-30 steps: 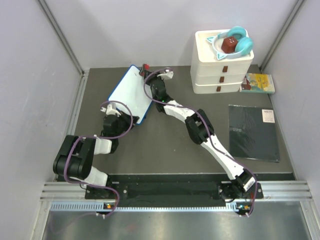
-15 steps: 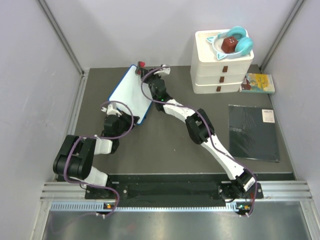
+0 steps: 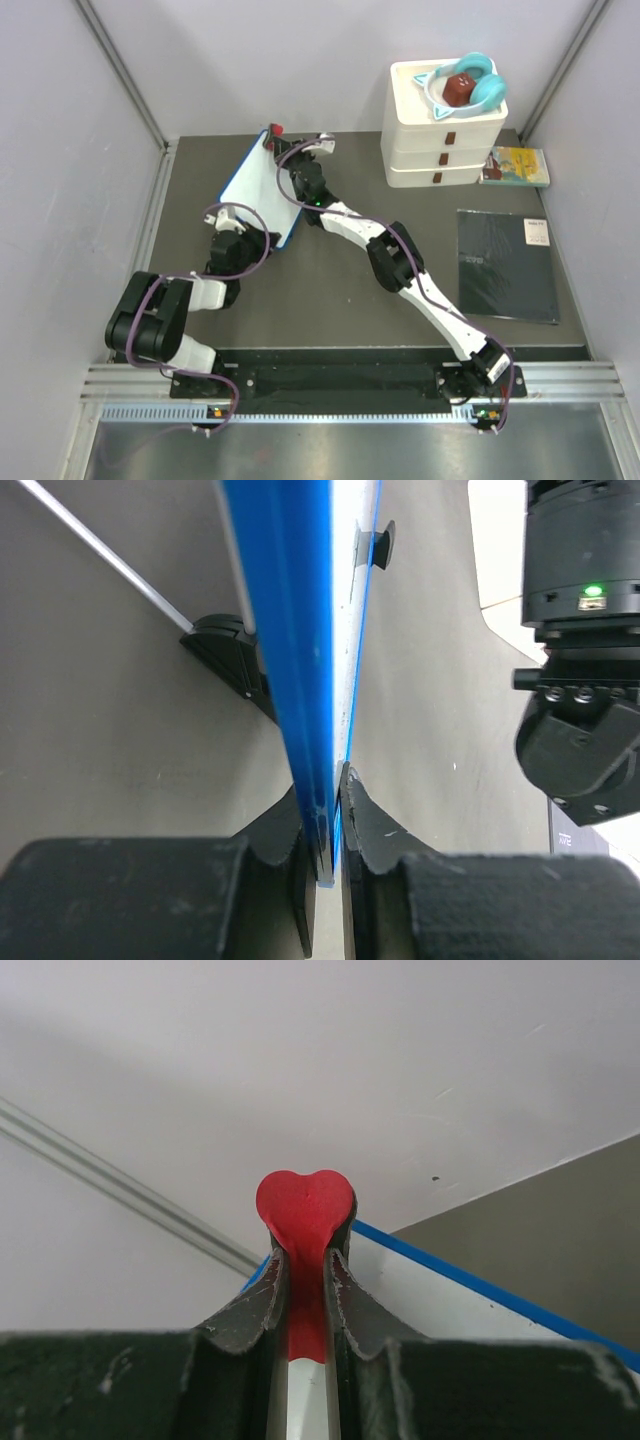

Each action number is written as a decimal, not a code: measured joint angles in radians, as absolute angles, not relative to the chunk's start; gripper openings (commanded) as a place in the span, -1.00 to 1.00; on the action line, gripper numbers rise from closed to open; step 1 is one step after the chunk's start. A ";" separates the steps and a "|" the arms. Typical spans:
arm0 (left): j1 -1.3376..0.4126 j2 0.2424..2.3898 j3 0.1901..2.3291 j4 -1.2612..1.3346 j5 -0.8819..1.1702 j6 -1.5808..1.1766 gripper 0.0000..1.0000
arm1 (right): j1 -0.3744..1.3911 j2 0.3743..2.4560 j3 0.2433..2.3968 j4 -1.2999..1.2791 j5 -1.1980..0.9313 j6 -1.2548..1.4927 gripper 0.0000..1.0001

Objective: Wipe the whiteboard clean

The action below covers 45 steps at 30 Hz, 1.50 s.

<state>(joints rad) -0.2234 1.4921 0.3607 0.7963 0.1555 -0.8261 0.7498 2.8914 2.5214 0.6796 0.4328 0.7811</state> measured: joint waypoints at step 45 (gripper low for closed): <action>-0.249 1.402 0.294 0.774 0.121 -0.842 -1.00 | 0.754 2.913 2.500 0.696 0.493 0.815 -1.00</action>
<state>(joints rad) -0.2485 1.4021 0.2943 0.7742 0.1211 -0.8421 0.7544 2.9128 2.4996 0.6956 0.4931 0.8150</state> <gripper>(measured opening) 0.150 0.076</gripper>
